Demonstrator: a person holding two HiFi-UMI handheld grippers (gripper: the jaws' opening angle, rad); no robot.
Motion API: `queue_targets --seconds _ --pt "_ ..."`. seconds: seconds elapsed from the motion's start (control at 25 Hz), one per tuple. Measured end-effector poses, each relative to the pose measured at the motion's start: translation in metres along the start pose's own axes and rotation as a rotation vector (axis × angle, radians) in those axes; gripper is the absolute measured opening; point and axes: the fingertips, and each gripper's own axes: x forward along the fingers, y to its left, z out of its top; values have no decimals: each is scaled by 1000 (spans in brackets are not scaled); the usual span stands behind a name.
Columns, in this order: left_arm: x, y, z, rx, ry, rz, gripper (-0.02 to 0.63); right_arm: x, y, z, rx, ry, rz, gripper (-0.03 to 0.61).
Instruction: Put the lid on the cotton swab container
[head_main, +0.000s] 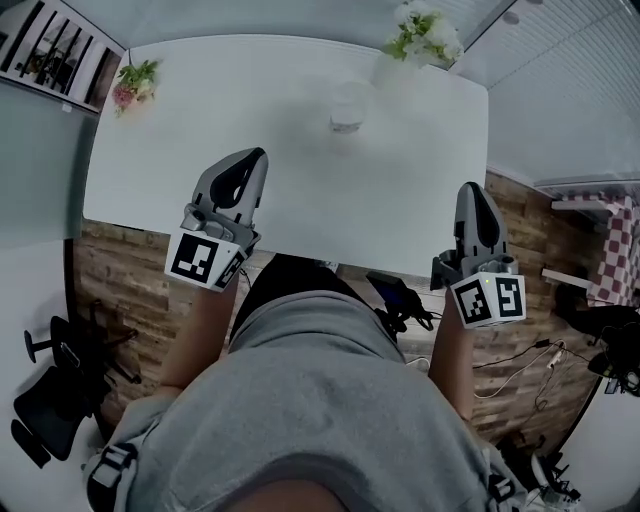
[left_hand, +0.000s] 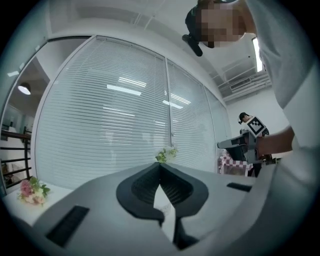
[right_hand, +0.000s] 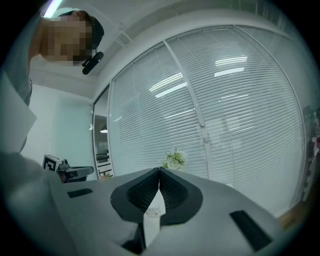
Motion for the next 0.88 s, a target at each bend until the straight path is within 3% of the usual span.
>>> queue_targets --seconds 0.44,0.88 --pt "29 36 14 -5 -25 -111 6 37 28 26 -40 -25 -41 25" --pt "42 54 11 -17 -38 -208 6 52 31 41 -66 -59 -140 25"
